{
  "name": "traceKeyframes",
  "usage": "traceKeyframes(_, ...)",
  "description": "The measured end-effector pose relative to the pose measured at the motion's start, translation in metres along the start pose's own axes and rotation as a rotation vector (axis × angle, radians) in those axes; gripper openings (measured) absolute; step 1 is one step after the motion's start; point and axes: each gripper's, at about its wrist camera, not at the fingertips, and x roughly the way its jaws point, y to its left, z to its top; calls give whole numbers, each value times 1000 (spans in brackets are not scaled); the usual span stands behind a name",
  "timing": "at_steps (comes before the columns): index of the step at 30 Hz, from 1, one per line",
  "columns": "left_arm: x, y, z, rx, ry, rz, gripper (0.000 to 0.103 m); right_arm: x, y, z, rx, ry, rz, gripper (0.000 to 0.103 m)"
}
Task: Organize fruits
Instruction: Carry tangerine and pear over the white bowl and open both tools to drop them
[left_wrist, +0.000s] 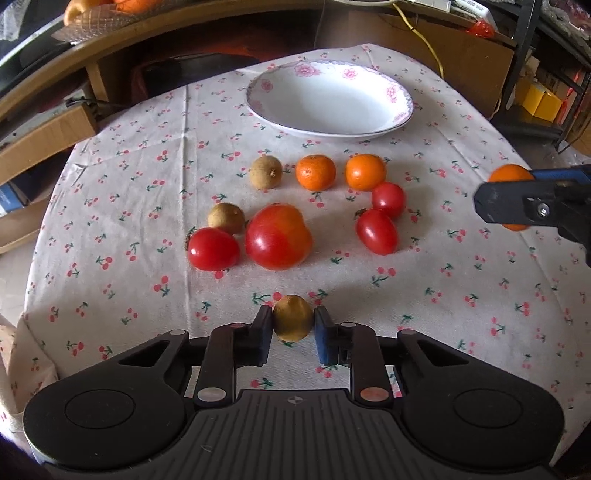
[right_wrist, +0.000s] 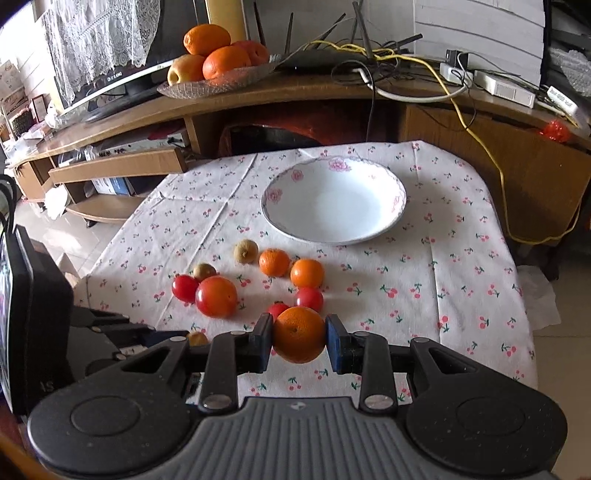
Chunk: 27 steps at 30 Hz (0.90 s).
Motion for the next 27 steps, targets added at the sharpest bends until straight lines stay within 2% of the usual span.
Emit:
traceKeyframes(8, -24, -4, 25, -1, -74, -34, 31, 0, -6, 22, 10, -32, -19, 32)
traceKeyframes(12, -19, 6, 52, -70, -109, -61, 31, 15, -14, 42, 15, -34, -50, 32)
traceKeyframes(15, -14, 6, 74, -76, -139, -69, 31, 31, -18, 57, 11, -30, -66, 32)
traceKeyframes(20, 10, 12, 105, -104, -137, -80, 31, 59, -26, 77, -1, -20, -92, 32)
traceKeyframes(27, 38, 8, 125, -104, -111, -73, 31, 94, -34, 89, -5, 17, -113, 32)
